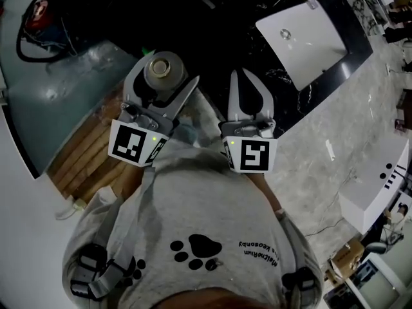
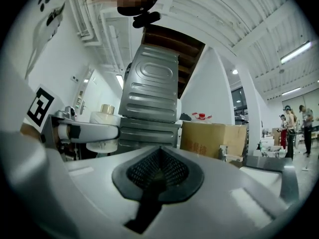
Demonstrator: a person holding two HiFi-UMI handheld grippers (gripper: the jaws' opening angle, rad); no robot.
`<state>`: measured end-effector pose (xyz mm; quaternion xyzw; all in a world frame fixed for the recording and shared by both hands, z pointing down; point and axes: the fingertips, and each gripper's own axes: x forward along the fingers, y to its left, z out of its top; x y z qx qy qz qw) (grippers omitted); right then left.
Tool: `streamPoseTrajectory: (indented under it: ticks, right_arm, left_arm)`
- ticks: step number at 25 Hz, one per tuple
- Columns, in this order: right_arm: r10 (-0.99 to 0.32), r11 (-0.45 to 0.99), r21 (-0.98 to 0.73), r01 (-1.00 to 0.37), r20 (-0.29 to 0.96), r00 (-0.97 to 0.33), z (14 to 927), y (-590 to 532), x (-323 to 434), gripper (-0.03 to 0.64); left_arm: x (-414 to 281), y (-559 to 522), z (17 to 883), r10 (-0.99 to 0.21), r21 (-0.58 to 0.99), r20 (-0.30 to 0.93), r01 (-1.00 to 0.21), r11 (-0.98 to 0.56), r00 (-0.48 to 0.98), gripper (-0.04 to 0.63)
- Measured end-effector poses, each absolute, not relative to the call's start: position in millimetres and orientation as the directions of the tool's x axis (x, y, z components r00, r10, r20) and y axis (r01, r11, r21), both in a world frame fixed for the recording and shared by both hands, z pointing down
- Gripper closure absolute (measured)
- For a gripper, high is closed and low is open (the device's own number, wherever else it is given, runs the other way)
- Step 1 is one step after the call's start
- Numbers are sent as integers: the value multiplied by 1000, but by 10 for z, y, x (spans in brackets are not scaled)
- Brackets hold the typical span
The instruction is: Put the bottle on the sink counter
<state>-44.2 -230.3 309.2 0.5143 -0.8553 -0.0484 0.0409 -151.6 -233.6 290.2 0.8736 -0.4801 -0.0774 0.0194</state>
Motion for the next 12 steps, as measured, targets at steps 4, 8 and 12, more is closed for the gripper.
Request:
streamPoseTrajectory:
  ticks: [4, 8, 12]
  right_arm:
    - [-896, 442, 136, -887, 16, -444, 3068, -2219, -473, 615]
    - [-889, 454, 146, -879, 10, -457, 3015, -2146, -533, 615]
    - [-877, 478, 93, -874, -13, -481, 2862, -2157, -637, 615]
  left_arm:
    - [-1548, -2334, 2909, -827, 112, -131, -821, -560, 546, 253]
    - [-1553, -2281, 2905, -828, 122, -130, -820, -559, 545, 253]
    - [-1547, -2243, 2856, -835, 123, -123, -827, -549, 536, 253]
